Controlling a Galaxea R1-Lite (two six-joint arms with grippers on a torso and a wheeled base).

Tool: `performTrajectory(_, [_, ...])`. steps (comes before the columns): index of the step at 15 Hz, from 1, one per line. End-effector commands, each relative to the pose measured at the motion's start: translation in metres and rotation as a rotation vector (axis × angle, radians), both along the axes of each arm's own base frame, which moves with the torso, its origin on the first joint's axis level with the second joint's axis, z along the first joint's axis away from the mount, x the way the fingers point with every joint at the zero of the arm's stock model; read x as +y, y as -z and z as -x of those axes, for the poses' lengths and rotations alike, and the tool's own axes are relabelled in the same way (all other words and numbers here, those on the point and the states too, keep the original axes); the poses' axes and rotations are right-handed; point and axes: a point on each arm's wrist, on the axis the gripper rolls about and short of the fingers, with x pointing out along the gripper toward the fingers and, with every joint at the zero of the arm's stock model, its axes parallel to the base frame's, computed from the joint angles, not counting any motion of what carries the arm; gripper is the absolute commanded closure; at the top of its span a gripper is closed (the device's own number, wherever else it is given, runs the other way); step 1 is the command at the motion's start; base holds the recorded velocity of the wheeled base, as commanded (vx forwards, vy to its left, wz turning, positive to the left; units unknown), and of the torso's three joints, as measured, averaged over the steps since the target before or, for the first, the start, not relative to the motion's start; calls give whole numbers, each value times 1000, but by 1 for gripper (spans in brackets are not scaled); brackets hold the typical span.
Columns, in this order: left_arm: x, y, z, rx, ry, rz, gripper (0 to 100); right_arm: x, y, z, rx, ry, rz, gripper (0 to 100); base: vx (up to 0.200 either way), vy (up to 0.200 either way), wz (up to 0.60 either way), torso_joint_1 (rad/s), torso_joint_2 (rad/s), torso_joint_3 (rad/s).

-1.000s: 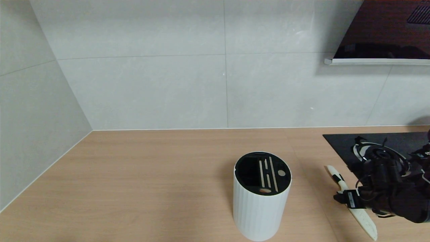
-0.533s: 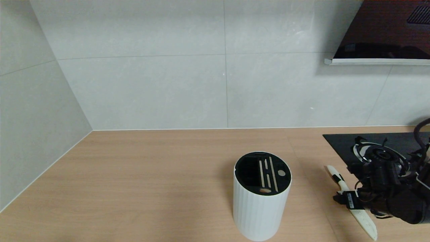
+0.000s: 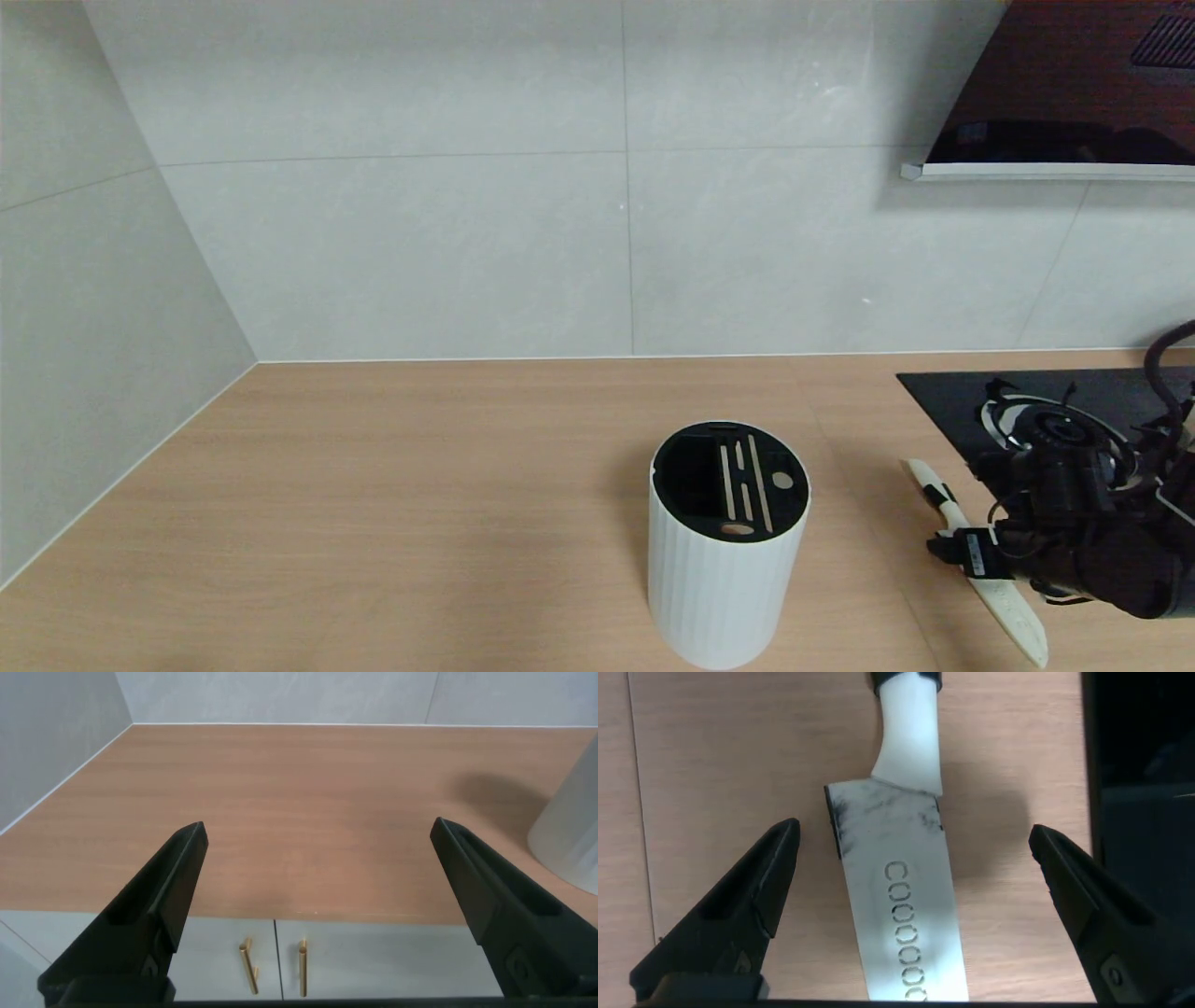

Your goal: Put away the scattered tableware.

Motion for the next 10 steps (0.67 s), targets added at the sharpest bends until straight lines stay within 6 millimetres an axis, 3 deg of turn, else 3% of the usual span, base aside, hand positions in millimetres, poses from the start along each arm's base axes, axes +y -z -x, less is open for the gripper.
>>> performTrajectory(1, [0,0,0,0,0,1,0,0,3,0,11,-1,1,100,0,0,0,0,0,0])
performTrajectory(10, [0,0,0,0,0,1,0,0,6,0,23,-2,1,100,0,0,0,0,0,0])
